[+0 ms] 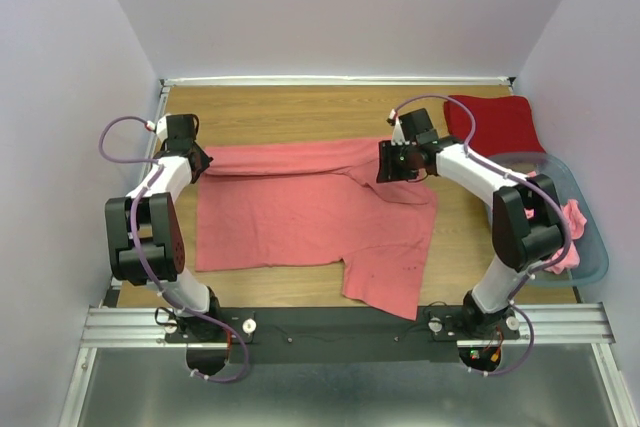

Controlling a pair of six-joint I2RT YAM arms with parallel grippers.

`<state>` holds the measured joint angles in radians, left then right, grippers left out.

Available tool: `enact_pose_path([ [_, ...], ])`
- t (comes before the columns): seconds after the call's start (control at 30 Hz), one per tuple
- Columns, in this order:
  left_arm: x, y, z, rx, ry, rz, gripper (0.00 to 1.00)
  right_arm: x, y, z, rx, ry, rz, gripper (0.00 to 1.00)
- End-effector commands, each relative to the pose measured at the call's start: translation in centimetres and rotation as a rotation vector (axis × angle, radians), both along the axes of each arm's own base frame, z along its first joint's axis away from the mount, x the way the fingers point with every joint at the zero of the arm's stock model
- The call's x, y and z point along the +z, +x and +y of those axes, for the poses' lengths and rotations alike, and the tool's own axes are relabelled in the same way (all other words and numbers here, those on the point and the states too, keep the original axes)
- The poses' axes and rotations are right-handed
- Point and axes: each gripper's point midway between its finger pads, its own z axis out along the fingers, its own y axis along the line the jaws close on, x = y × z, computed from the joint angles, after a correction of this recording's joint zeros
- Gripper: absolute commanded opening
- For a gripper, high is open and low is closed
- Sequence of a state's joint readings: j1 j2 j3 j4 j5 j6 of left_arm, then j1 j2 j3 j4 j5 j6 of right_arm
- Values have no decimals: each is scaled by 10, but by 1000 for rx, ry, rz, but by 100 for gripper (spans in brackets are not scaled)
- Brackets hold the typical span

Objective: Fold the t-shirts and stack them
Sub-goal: Fold the tshirt

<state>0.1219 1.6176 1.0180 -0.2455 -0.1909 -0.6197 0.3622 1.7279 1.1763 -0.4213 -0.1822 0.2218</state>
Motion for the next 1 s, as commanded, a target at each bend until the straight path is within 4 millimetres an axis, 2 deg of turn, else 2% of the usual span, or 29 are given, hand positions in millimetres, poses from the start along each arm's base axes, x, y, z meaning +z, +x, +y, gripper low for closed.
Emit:
enact_pose_path([
  [0.0, -11, -5, 6, 16, 37, 38, 8, -19, -16, -7, 47, -141, 24, 53],
  [0.2, -12, -3, 6, 16, 41, 42, 8, -35, -27, 2, 86, -222, 42, 52],
  [0.43, -13, -3, 8, 22, 46, 44, 8, -49, -29, 2, 79, -344, 29, 52],
  [0.57, -17, -4, 8, 21, 44, 53, 8, -50, -24, -11, 19, -418, 8, 34],
  [0.6, -17, -4, 8, 21, 42, 53, 8, -49, -22, -14, 10, -431, 0, 27],
  [0.67, -16, -2, 8, 22, 41, 47, 8, -46, -20, -17, 5, -452, -14, 18],
  [0.7, -16, -3, 8, 20, 41, 49, 8, -43, -20, -18, 9, -453, -19, 10],
  [0.77, -15, -2, 8, 20, 45, 46, 8, -36, -19, -15, 33, -444, -28, 2],
  [0.9, -14, -3, 10, 24, 55, 48, 8, -21, -17, -8, 66, -410, -50, 1],
  [0.97, -14, -4, 11, 25, 62, 52, 8, -14, -21, 3, 118, -356, -35, 1],
])
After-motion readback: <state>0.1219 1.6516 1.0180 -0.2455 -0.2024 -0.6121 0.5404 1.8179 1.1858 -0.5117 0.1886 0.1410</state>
